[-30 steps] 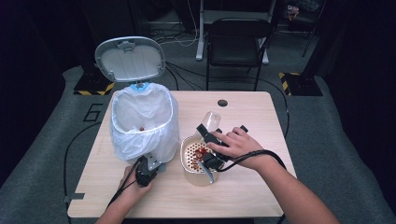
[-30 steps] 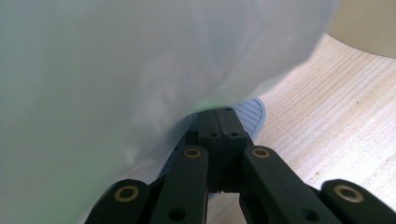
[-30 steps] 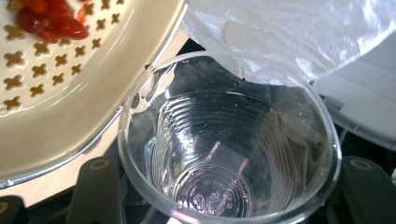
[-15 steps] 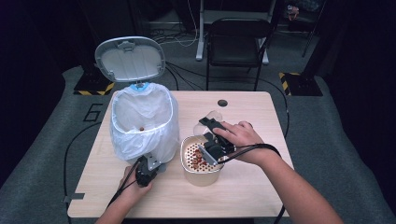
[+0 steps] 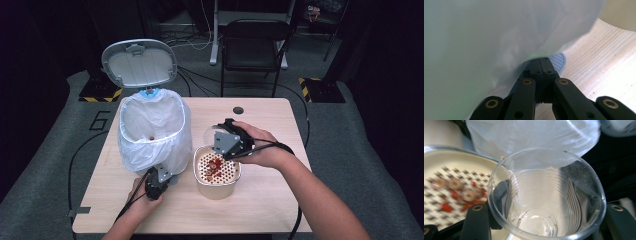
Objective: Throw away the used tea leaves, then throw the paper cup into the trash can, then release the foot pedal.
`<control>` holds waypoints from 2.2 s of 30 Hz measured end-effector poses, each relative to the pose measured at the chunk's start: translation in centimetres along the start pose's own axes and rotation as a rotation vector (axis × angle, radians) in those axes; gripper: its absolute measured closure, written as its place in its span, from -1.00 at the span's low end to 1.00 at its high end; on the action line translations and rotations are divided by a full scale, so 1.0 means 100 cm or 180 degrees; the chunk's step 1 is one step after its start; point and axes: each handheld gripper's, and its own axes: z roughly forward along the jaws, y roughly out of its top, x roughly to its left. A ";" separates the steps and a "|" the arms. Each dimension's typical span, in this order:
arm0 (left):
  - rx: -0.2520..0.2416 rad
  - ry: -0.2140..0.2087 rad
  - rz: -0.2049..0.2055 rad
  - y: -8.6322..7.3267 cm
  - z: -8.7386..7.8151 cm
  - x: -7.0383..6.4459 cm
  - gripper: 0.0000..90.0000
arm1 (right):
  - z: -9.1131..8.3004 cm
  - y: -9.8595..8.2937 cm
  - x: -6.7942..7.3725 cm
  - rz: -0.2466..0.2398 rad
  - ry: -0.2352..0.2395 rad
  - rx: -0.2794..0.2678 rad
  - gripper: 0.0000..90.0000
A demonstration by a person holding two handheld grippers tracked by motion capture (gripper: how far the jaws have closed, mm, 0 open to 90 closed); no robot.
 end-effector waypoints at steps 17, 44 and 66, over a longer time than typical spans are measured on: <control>0.0010 0.0002 0.0003 0.000 0.000 0.001 1.00 | 0.003 -0.014 -0.040 0.1672 0.1111 -0.0230 -0.17; 0.0067 0.0030 0.0055 0.001 -0.001 0.002 1.00 | -0.013 0.047 -0.108 0.2039 0.0829 -0.0287 -0.17; 0.0056 -0.0004 0.0049 0.001 -0.001 0.003 1.00 | 0.034 0.105 -0.131 0.2060 0.0875 -0.0363 -0.19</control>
